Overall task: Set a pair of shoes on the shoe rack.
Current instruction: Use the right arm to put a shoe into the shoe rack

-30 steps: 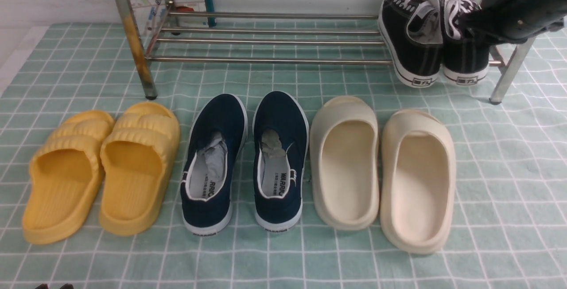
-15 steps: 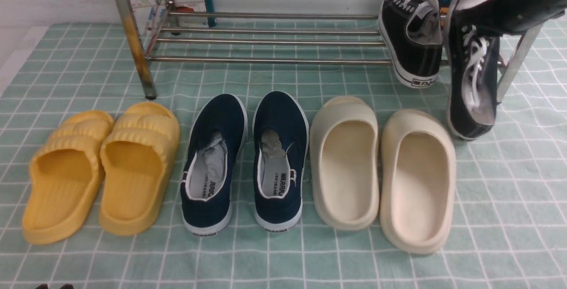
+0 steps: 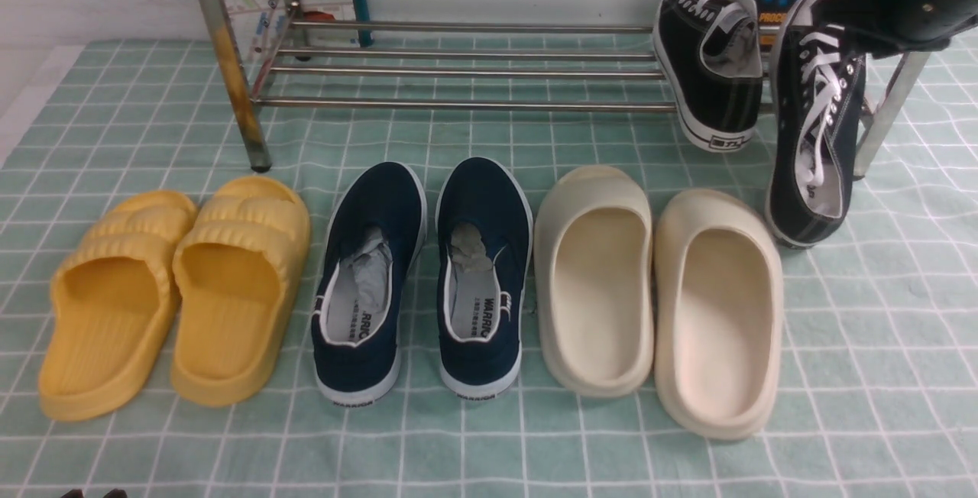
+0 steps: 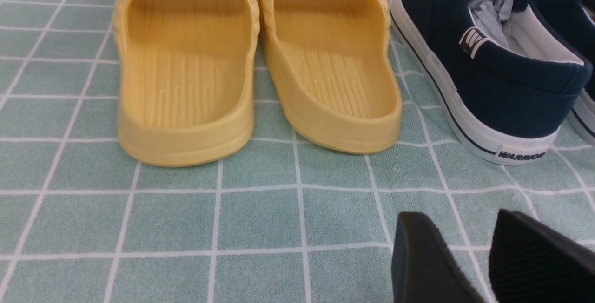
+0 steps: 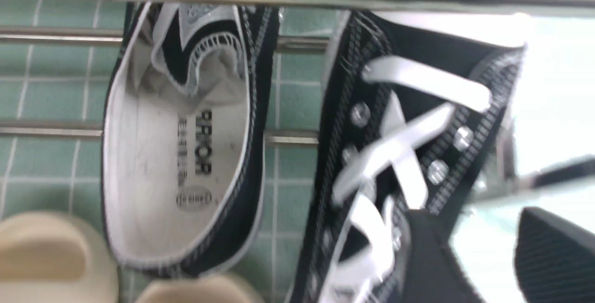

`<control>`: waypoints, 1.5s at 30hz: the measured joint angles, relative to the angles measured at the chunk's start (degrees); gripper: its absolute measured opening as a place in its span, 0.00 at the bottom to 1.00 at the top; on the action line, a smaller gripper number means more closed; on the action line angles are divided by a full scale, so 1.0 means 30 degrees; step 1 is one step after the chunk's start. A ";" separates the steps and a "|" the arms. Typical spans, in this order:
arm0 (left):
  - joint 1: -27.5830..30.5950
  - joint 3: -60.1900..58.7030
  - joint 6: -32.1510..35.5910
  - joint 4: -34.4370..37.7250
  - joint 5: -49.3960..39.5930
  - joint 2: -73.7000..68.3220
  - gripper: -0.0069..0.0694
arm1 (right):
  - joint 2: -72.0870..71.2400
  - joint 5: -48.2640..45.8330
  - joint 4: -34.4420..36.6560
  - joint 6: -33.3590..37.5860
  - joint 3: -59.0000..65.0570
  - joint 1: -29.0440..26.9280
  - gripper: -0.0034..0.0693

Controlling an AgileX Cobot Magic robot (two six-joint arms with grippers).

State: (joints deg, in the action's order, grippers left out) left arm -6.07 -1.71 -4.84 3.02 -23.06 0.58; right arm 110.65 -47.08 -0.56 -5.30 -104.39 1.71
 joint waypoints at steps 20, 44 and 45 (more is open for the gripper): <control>0.0000 0.0000 0.0000 0.0000 0.0000 0.0000 0.40 | 0.0473 0.6500 -0.0292 -0.1923 0.7869 0.0000 0.38; 0.0000 0.0000 0.0000 0.0000 0.0000 0.0000 0.40 | 0.2135 0.3060 -0.1289 -0.3025 0.1296 -0.0088 0.10; 0.0000 0.0000 0.0000 0.0000 0.0000 0.0000 0.40 | 0.2355 0.3012 -0.1289 -0.3163 0.1066 -0.0128 0.10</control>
State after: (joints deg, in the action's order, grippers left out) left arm -6.07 -1.71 -4.84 3.02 -23.06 0.58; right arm 117.72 -38.05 -4.43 -14.79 -101.19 1.33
